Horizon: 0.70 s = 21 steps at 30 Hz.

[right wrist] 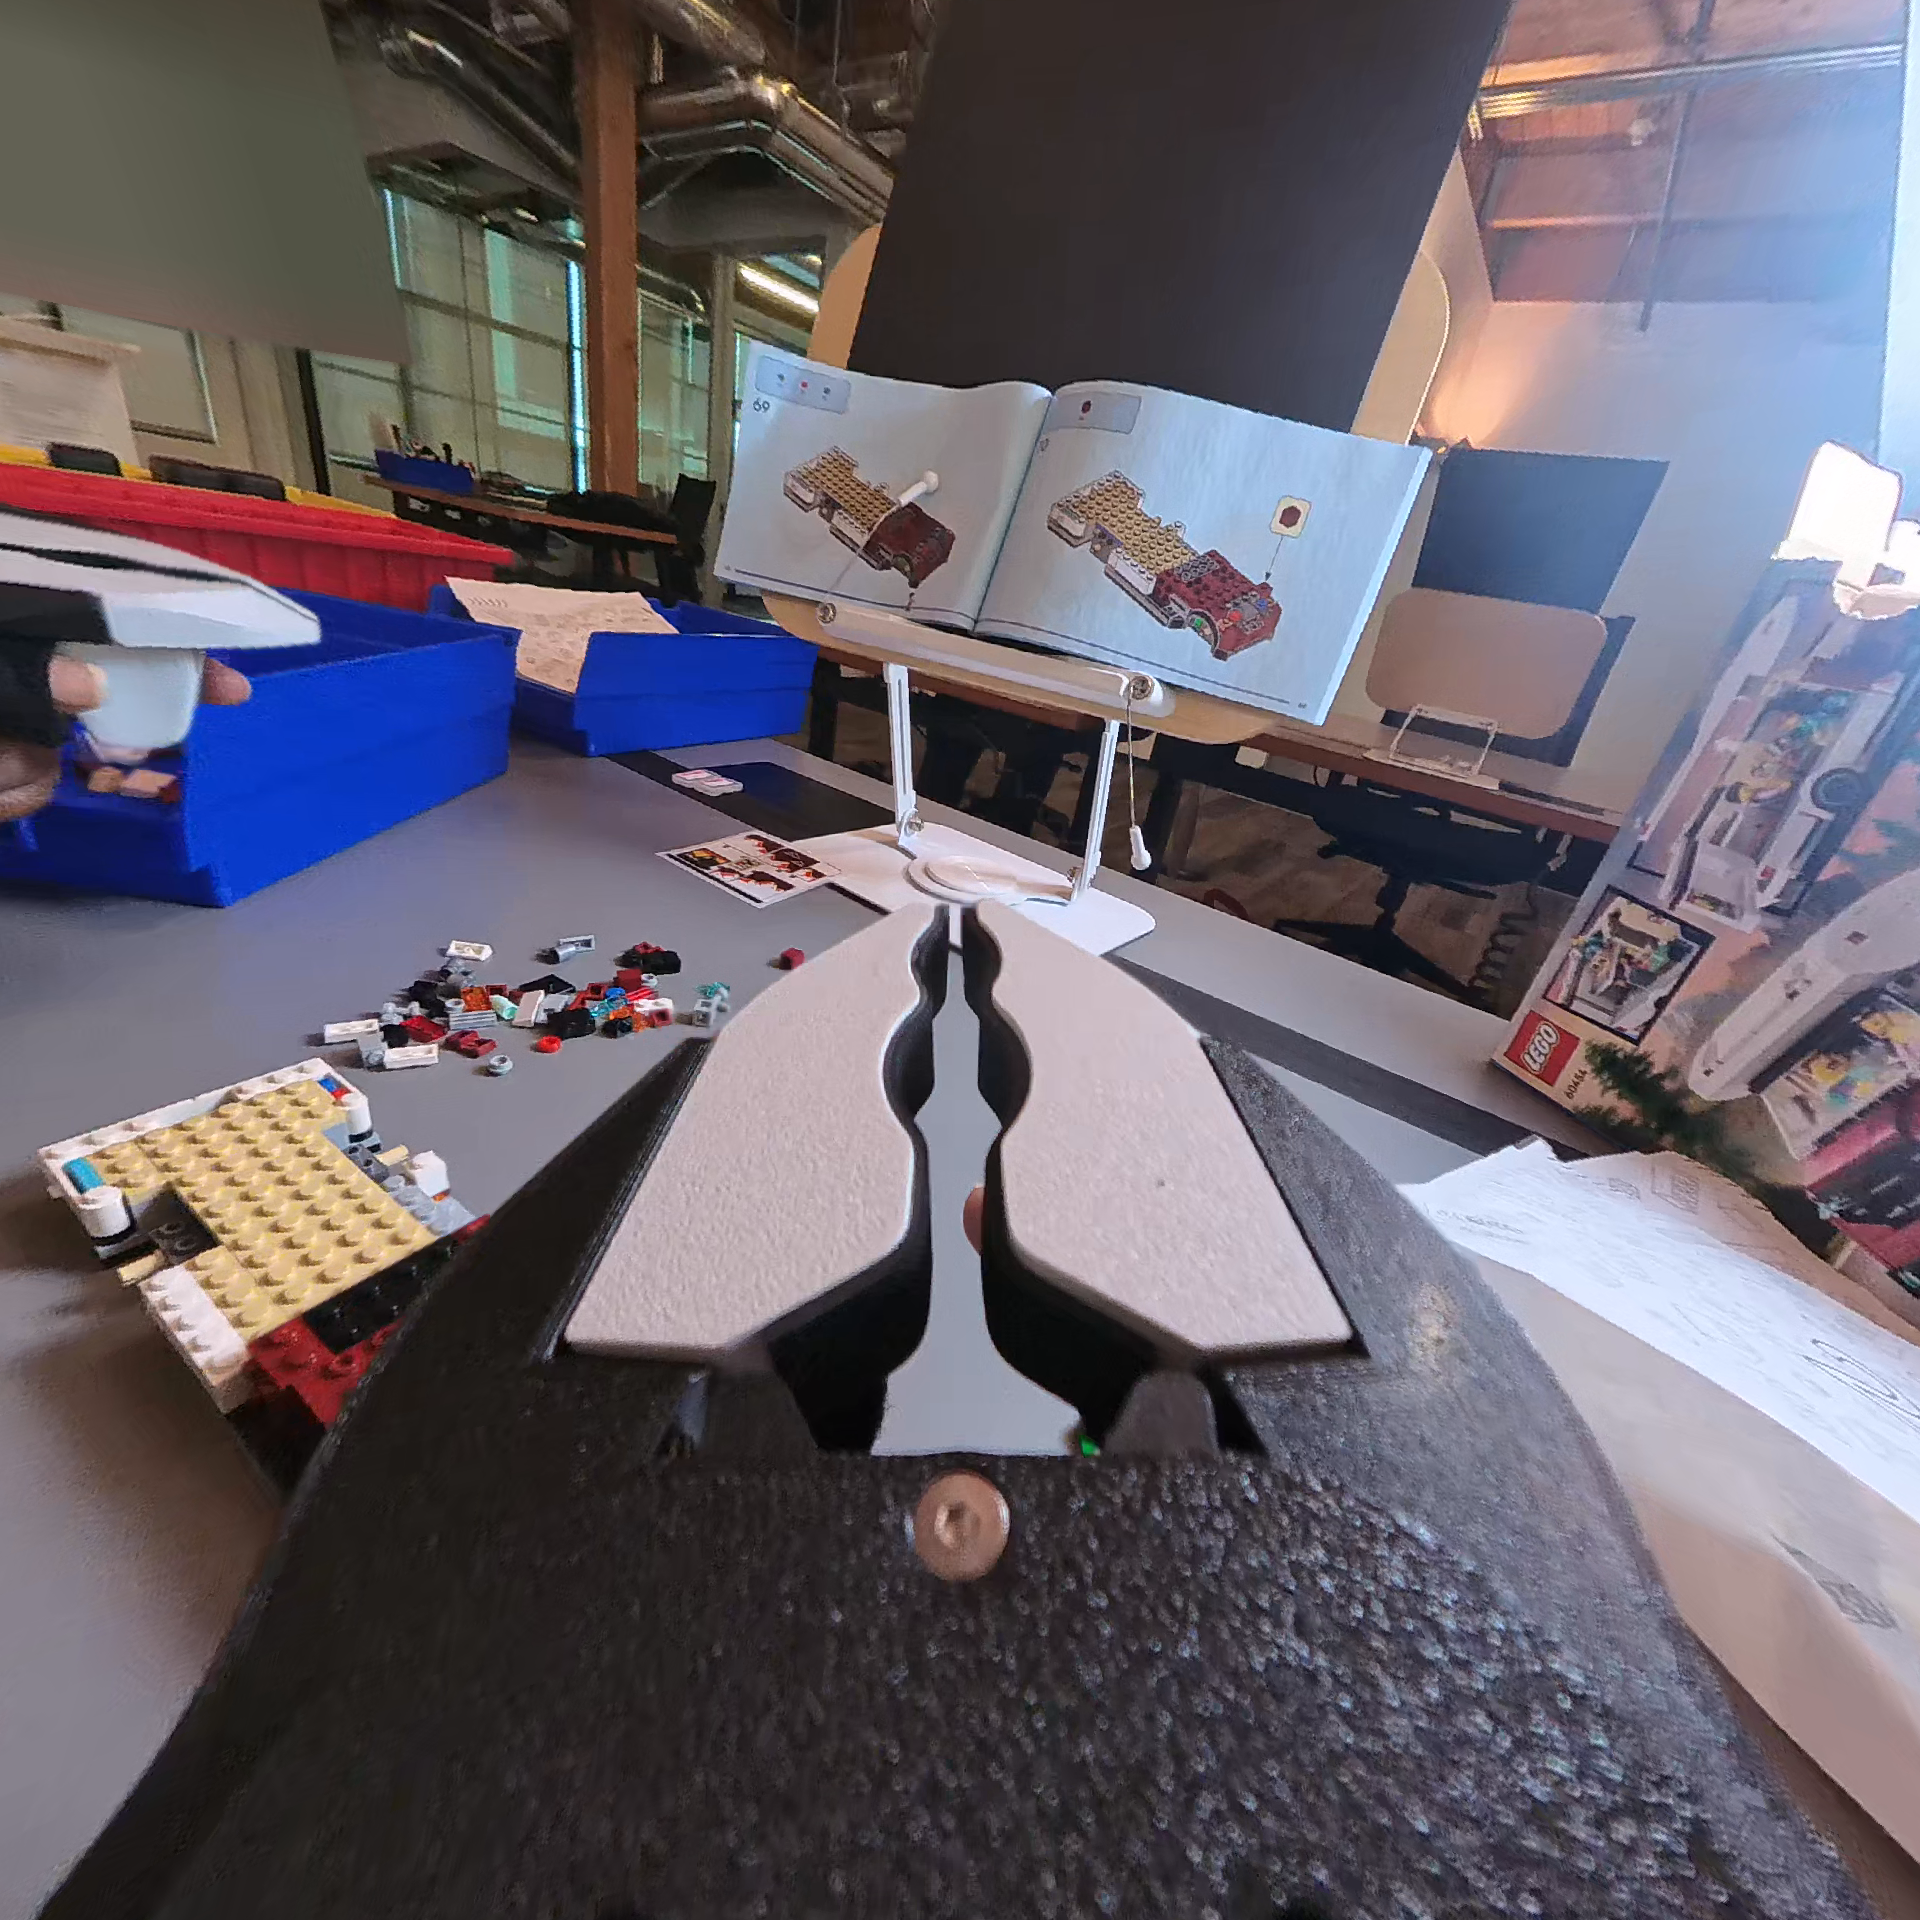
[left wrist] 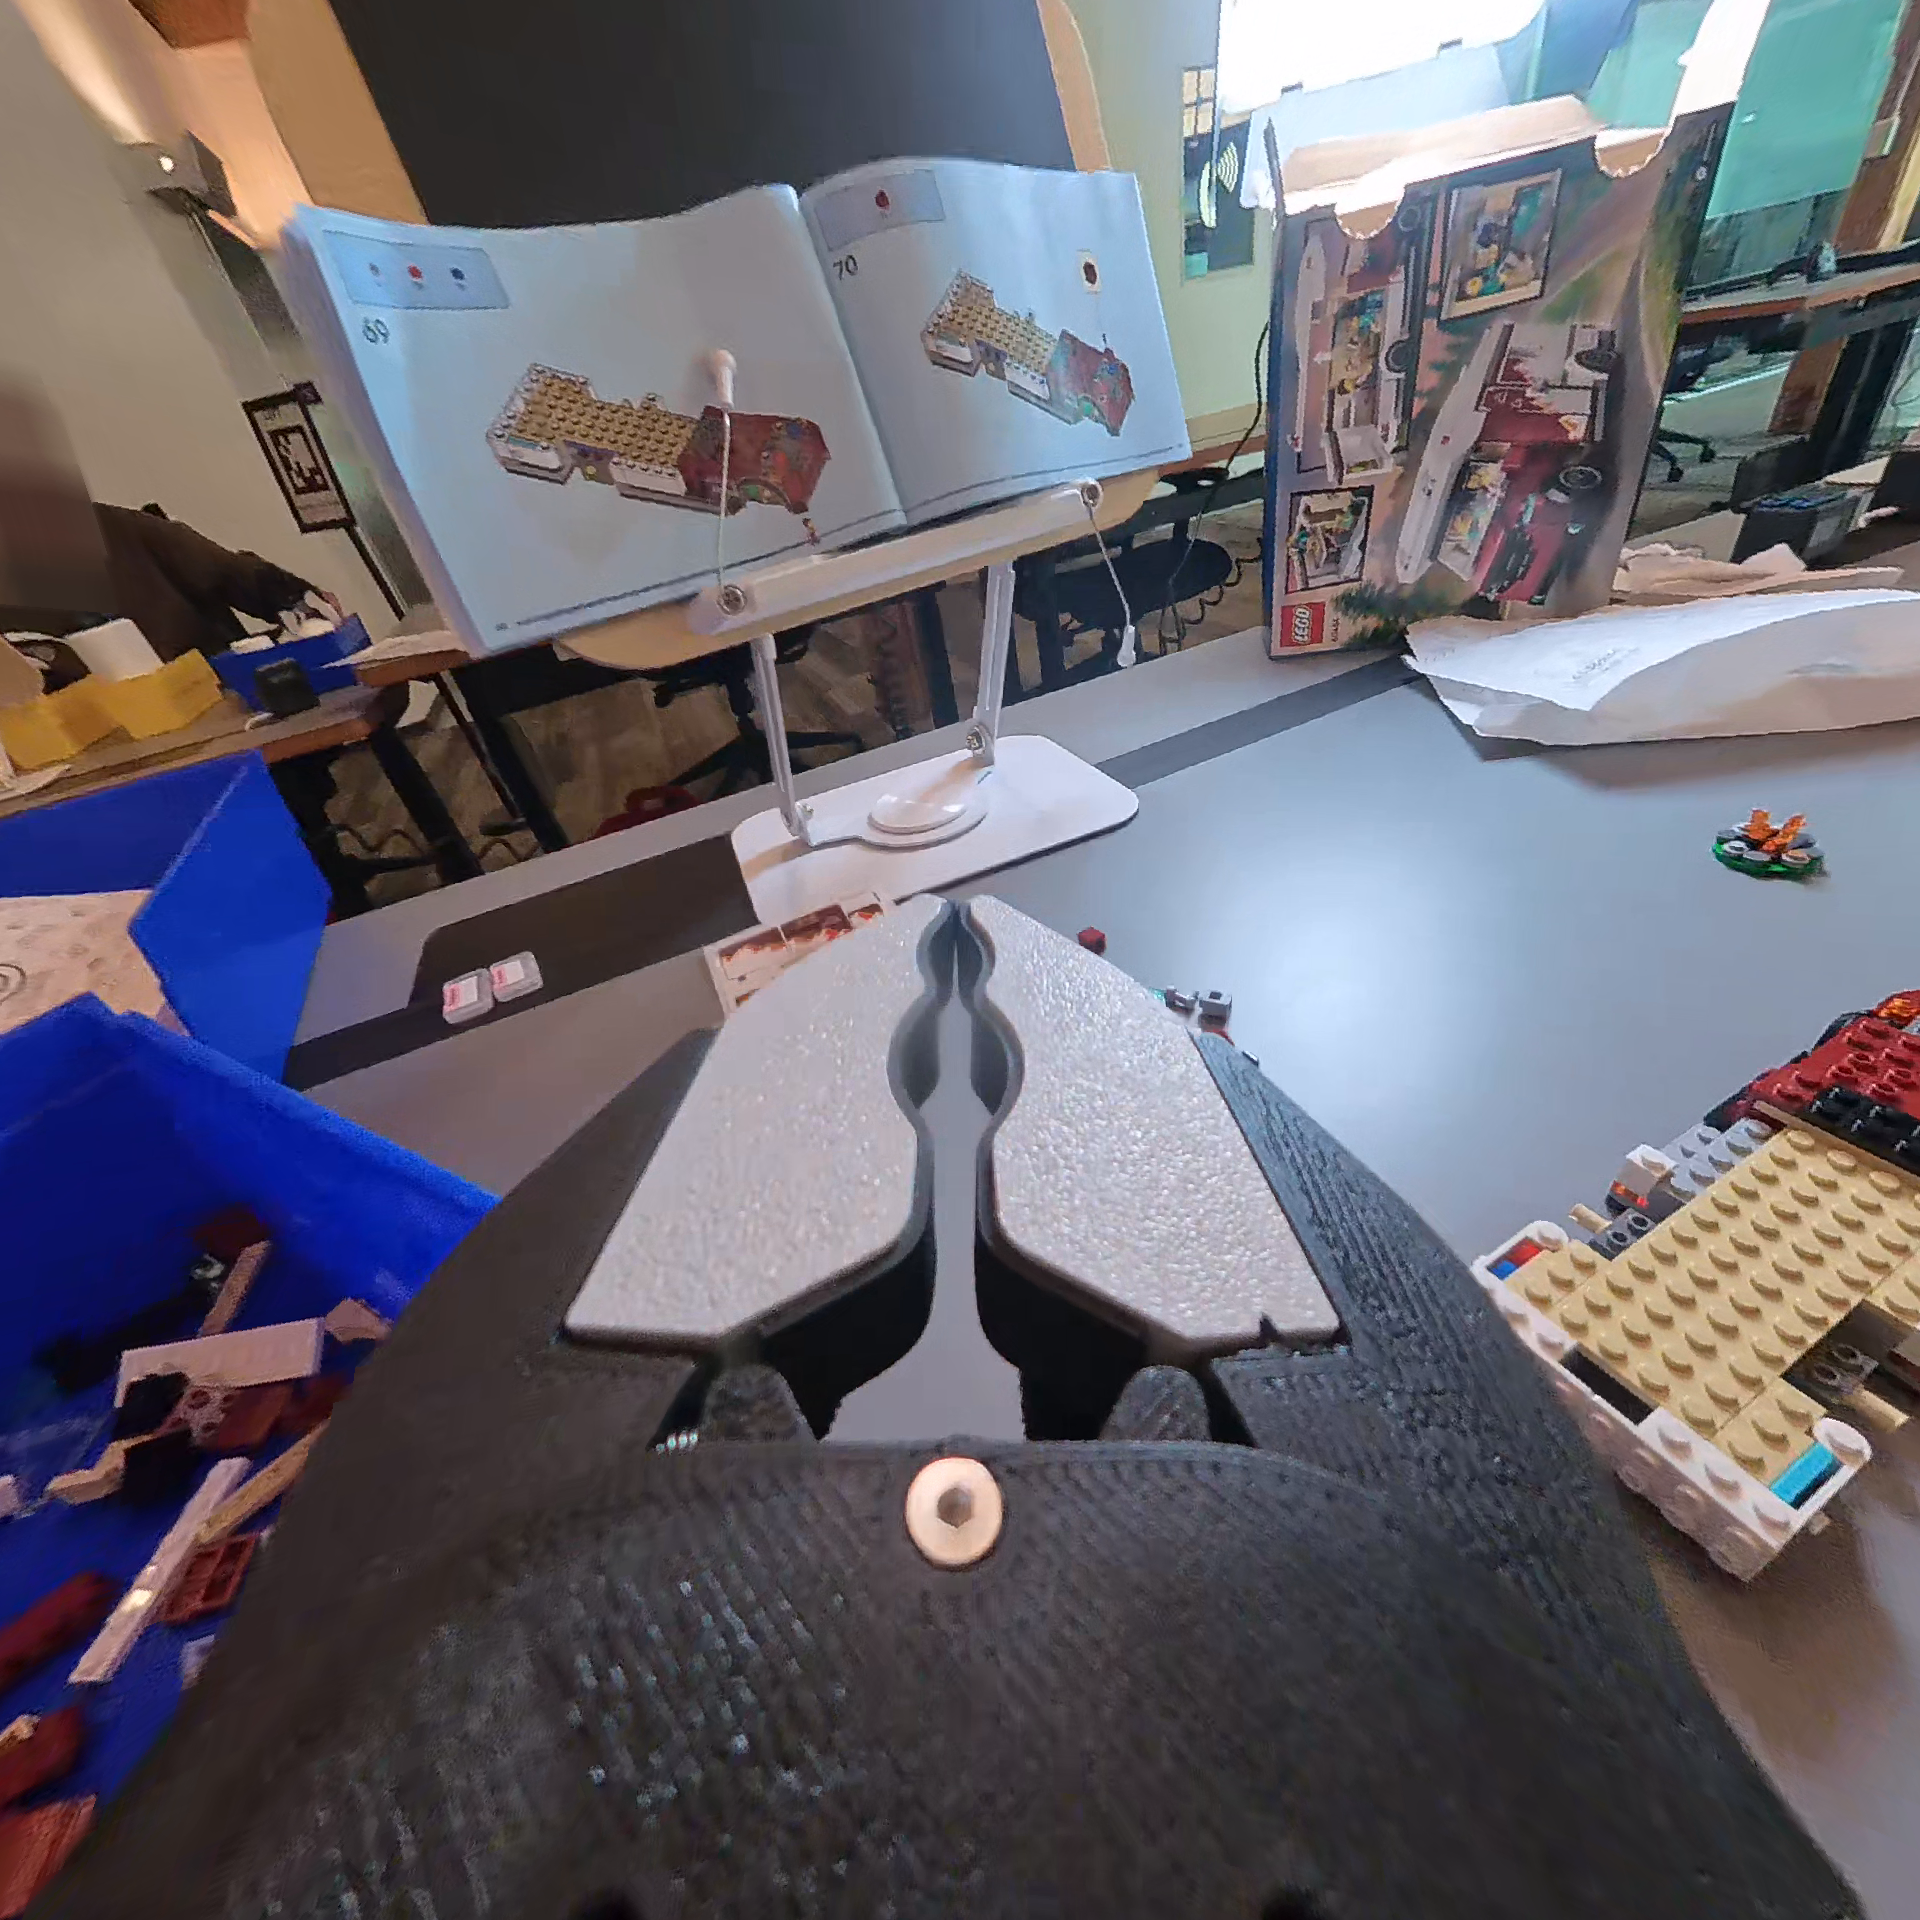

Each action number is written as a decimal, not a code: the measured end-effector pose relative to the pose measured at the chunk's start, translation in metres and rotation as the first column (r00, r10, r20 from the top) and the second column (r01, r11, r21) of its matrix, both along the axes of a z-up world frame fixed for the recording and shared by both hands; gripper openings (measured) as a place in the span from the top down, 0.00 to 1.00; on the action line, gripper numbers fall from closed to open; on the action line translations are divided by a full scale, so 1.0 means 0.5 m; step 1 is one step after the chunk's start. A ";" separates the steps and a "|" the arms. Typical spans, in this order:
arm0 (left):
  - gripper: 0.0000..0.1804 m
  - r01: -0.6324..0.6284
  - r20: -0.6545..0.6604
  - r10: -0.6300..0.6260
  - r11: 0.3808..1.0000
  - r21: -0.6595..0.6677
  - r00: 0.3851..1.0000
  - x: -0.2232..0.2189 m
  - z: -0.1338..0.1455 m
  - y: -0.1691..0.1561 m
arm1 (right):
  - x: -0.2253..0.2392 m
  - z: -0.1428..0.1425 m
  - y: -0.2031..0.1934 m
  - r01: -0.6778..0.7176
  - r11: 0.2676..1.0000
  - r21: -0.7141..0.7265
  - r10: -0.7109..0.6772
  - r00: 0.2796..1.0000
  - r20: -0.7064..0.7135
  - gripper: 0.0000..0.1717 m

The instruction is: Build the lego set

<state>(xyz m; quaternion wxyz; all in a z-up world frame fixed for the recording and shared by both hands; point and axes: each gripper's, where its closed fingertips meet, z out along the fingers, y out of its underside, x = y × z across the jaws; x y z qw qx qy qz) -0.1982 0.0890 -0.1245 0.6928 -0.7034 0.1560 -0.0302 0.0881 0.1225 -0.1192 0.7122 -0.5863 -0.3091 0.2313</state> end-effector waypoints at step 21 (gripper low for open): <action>1.00 0.232 -0.191 -0.268 0.954 -0.190 0.944 0.075 -0.109 -0.005 | -0.001 -0.030 0.023 0.009 0.997 -0.070 -0.009 1.000 0.005 0.98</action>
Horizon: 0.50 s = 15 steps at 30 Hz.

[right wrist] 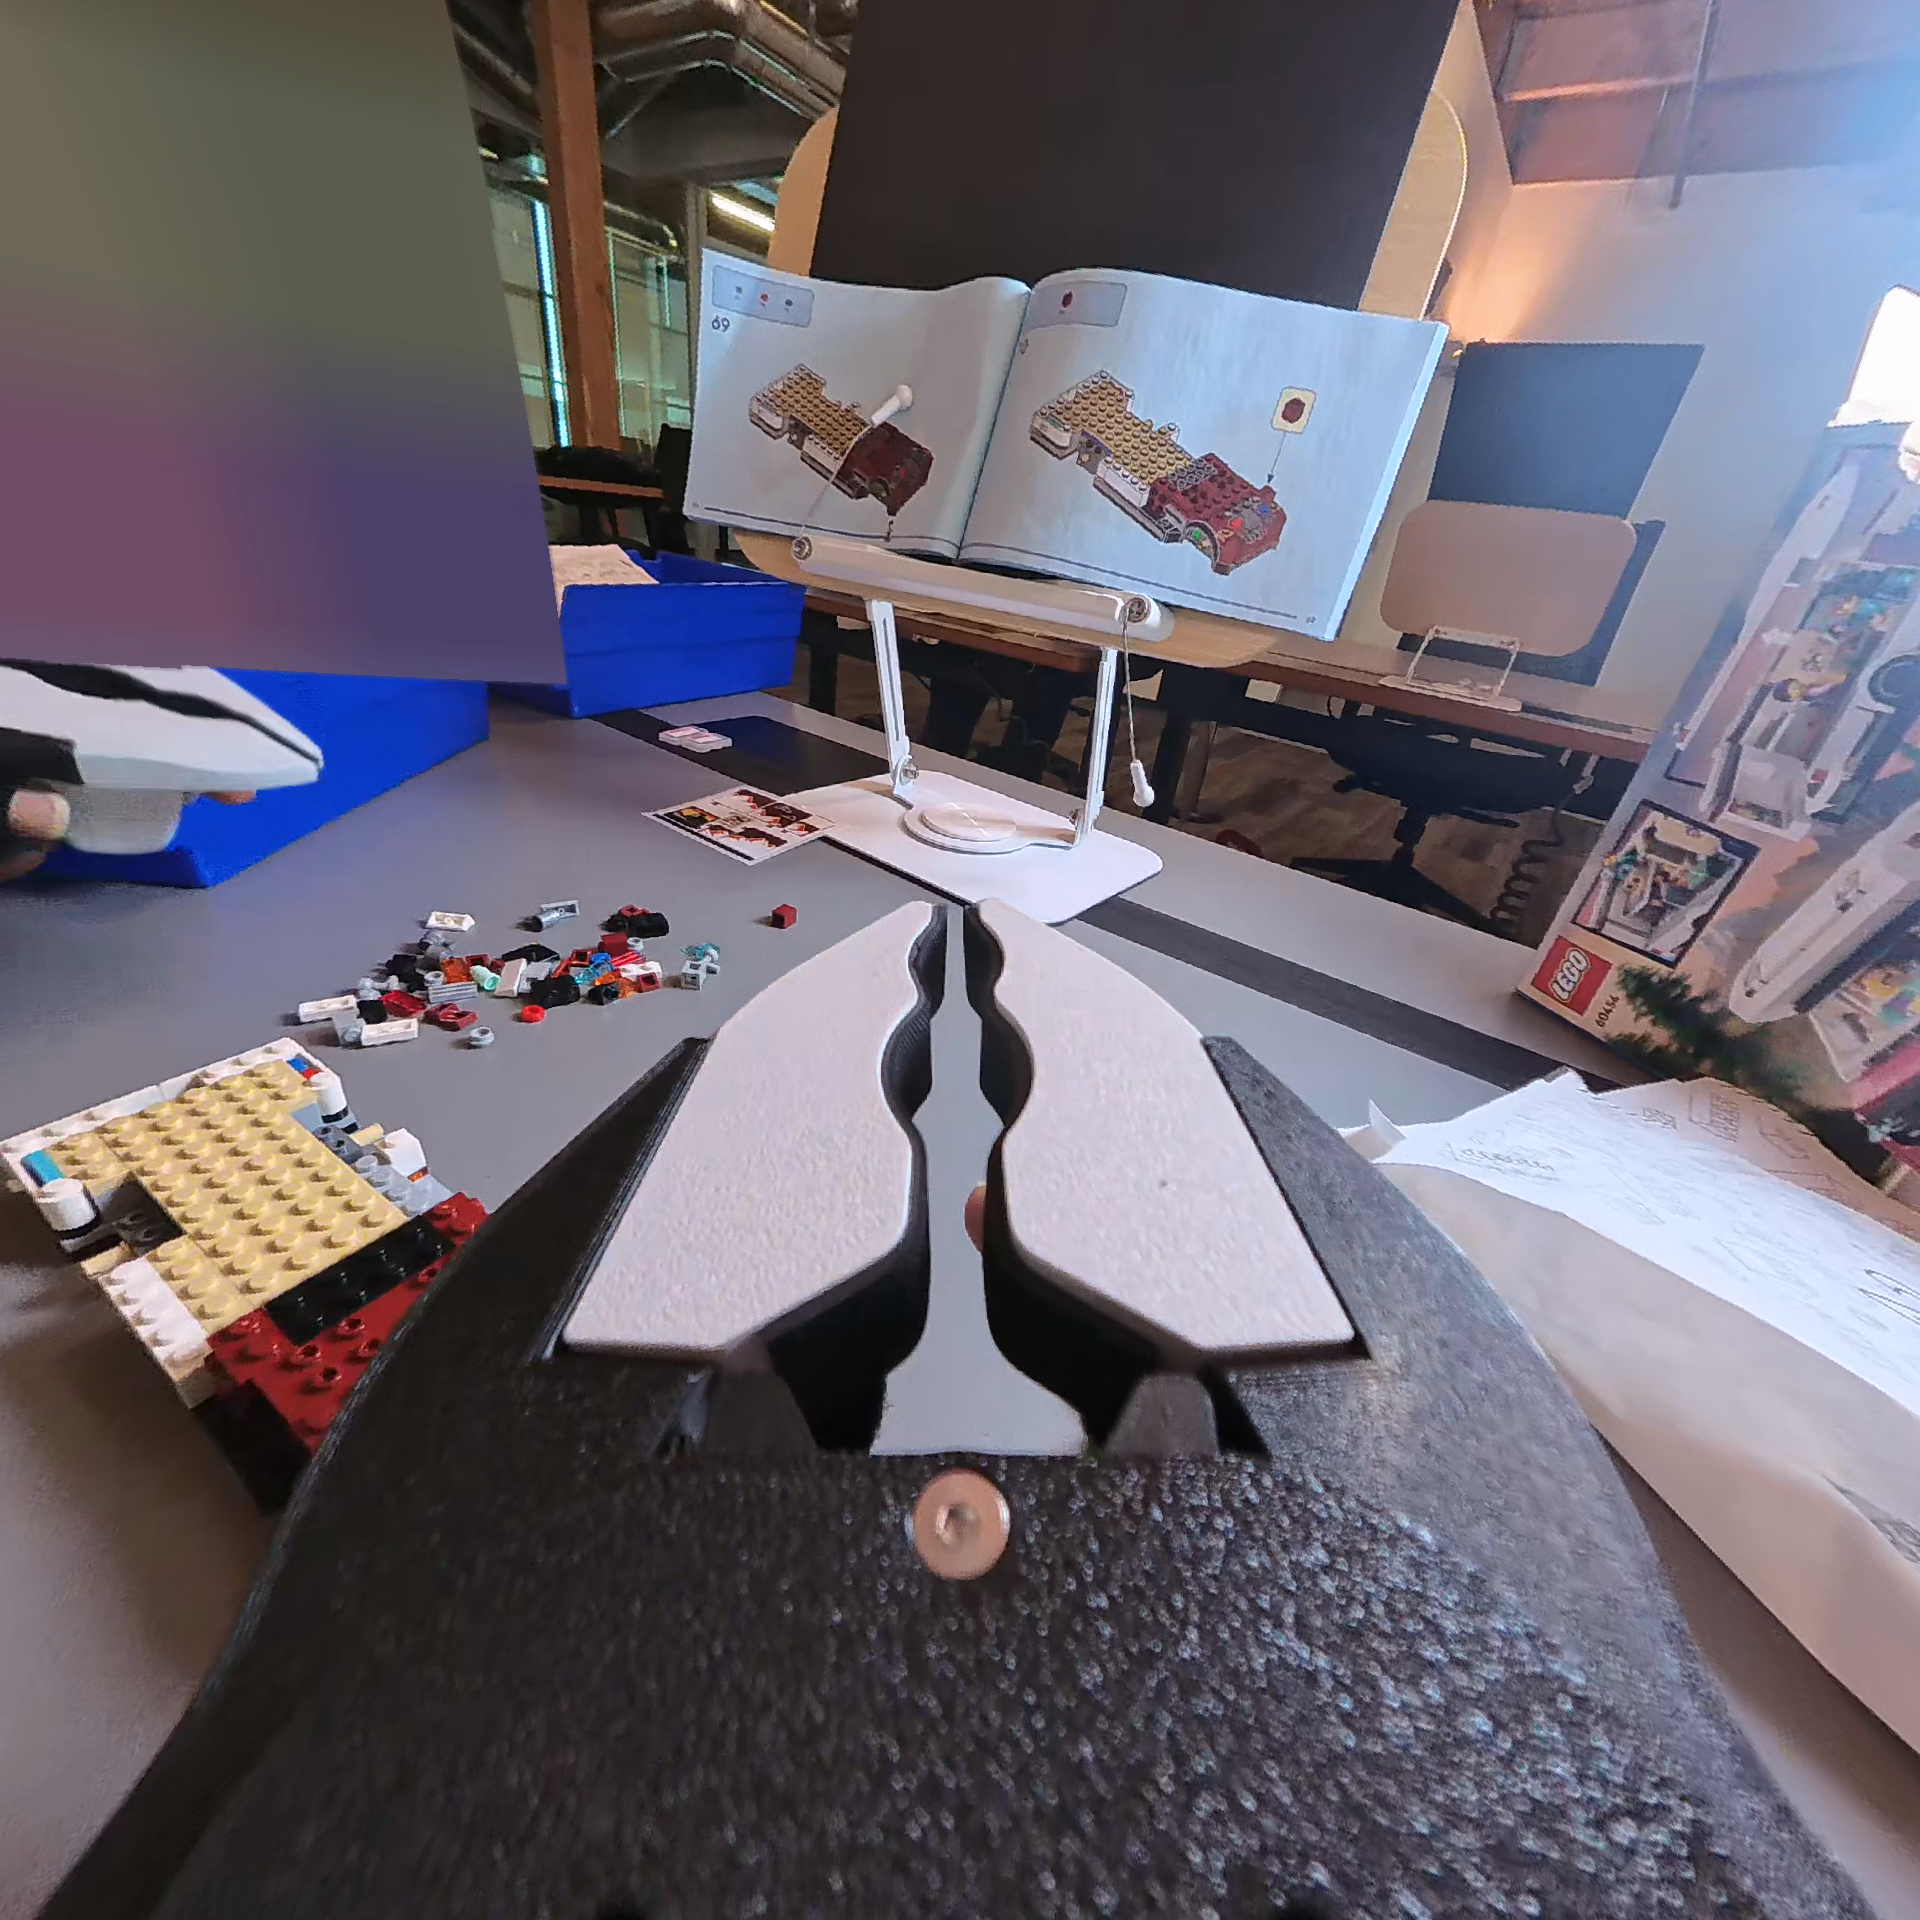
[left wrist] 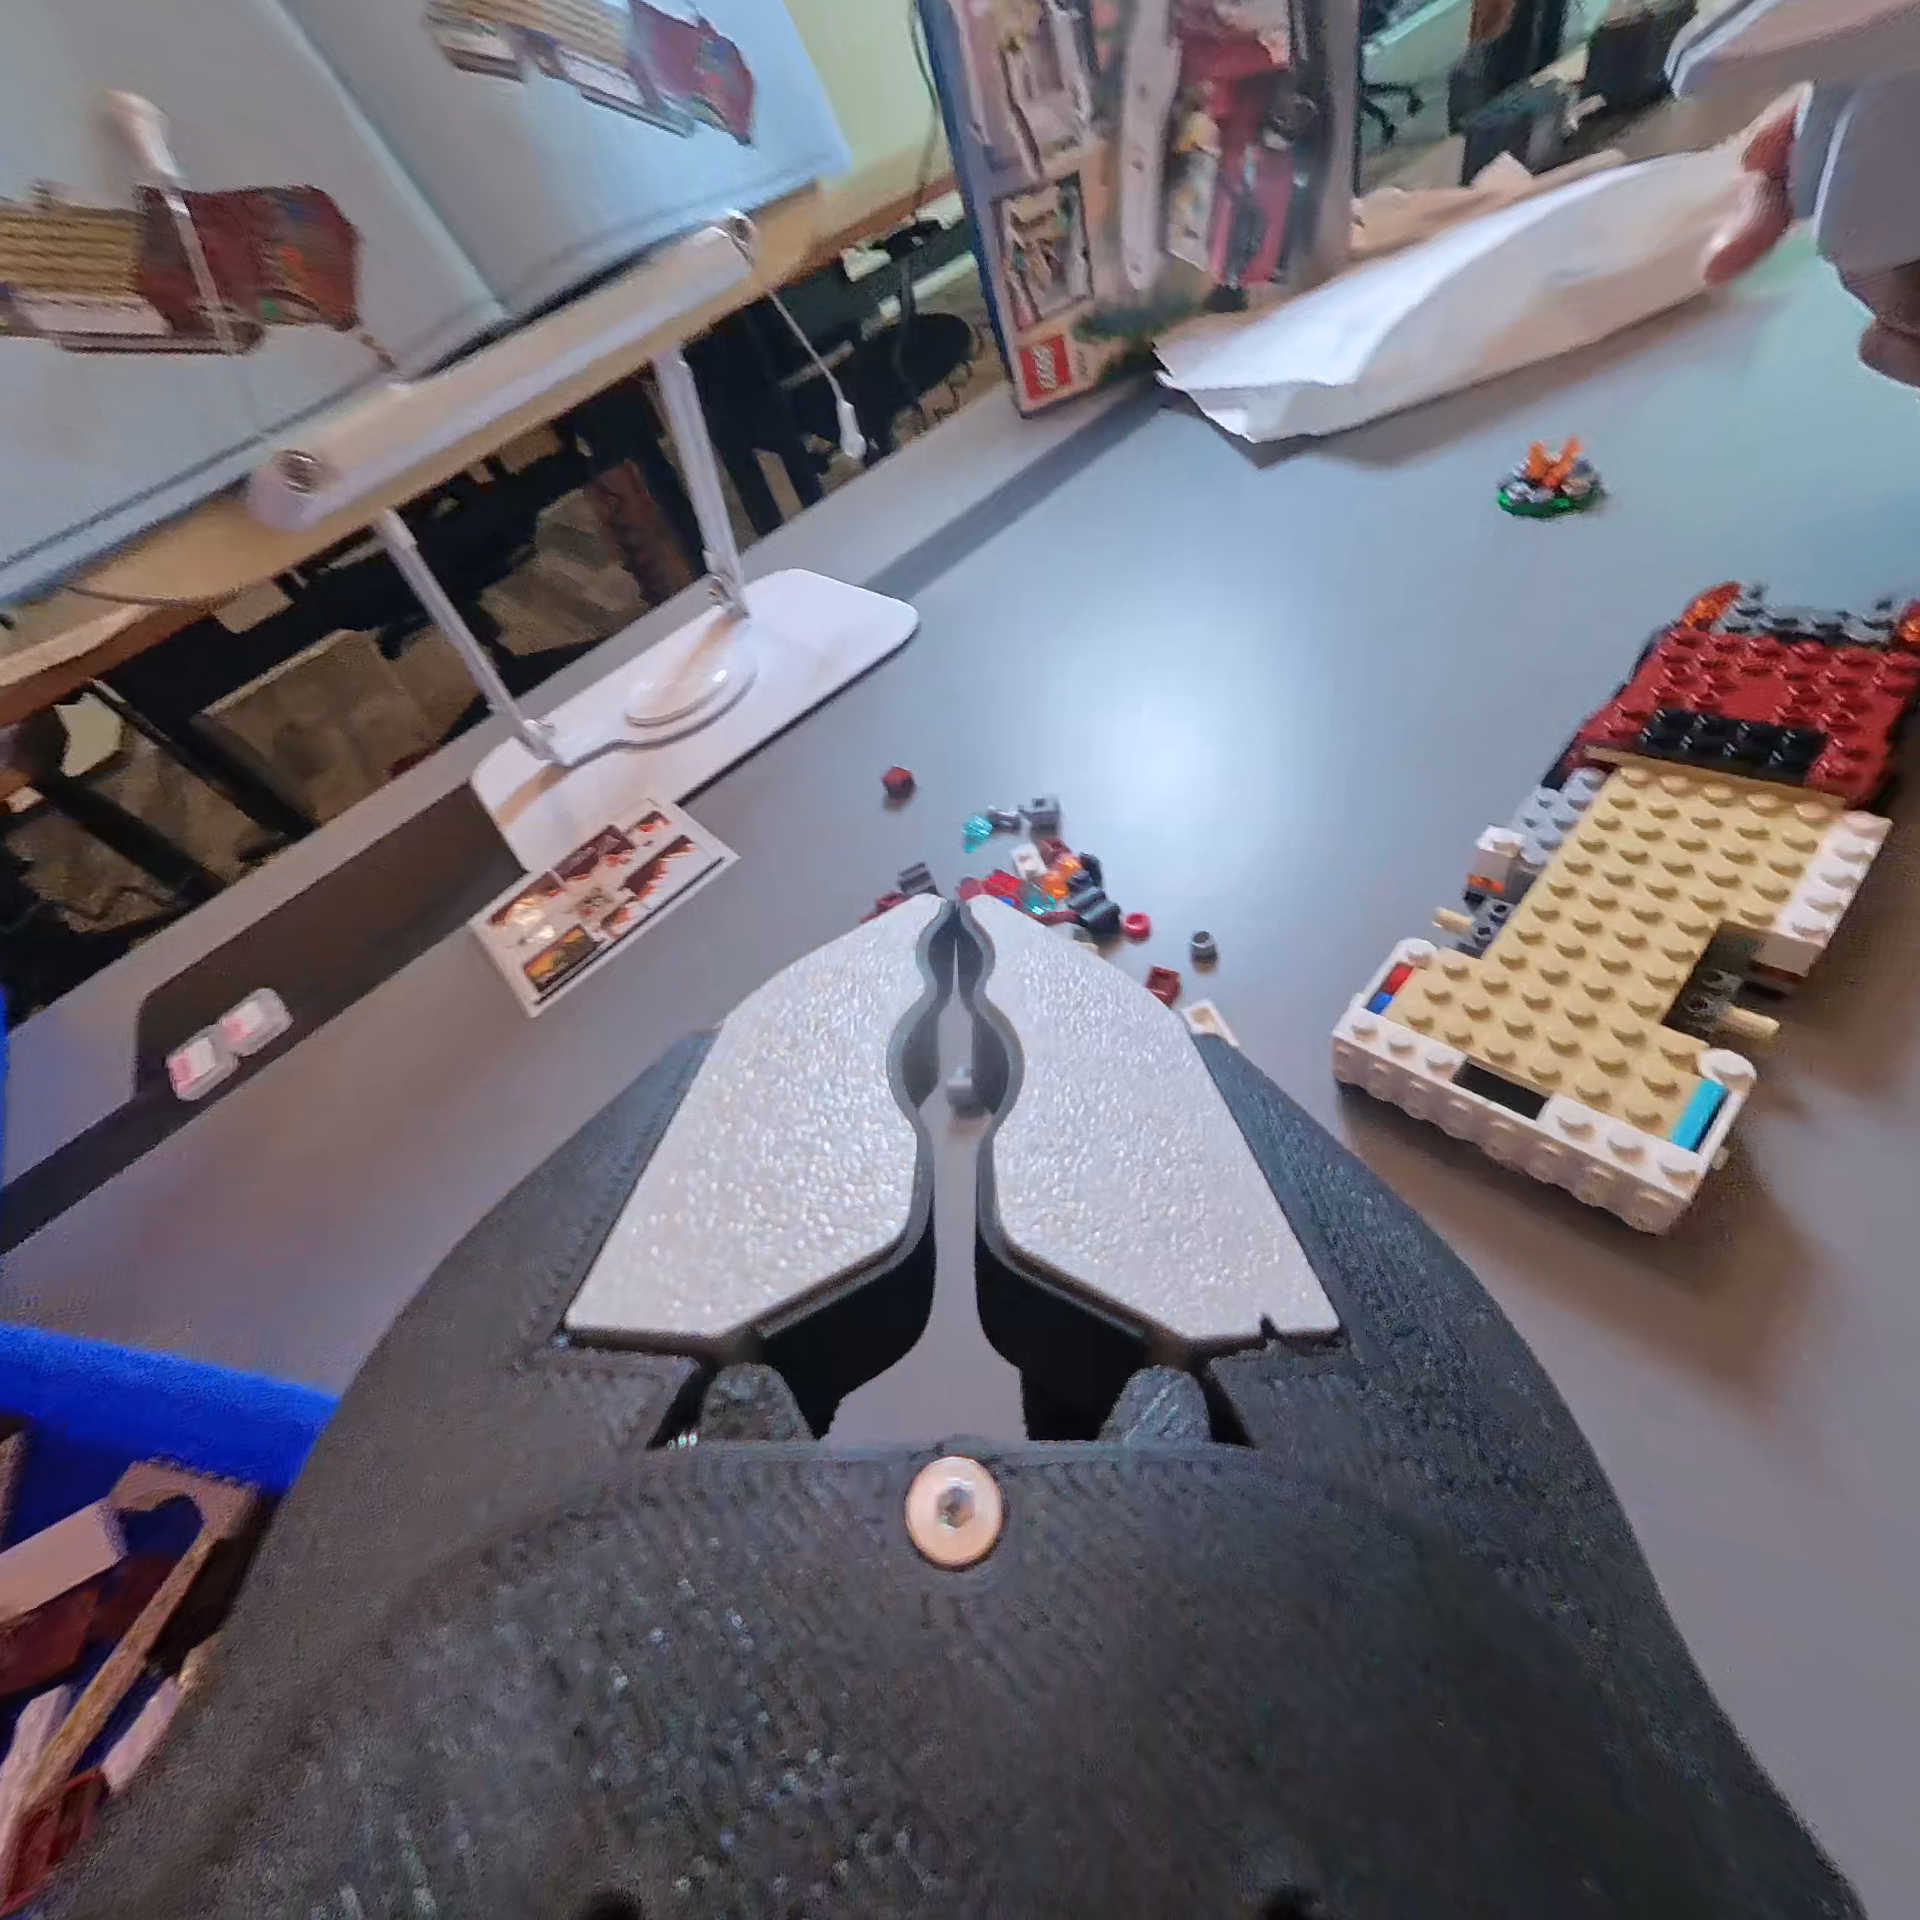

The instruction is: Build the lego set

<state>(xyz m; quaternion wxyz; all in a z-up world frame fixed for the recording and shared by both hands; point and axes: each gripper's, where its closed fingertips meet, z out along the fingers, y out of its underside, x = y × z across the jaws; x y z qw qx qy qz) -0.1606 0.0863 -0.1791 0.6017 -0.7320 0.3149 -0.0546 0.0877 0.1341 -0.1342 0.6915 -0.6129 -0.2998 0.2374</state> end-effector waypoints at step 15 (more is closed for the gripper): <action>0.91 0.165 -0.127 -0.257 0.857 -0.488 0.958 0.123 -0.149 0.021 | -0.029 0.017 -0.040 -0.099 0.995 0.016 0.098 0.995 0.006 0.99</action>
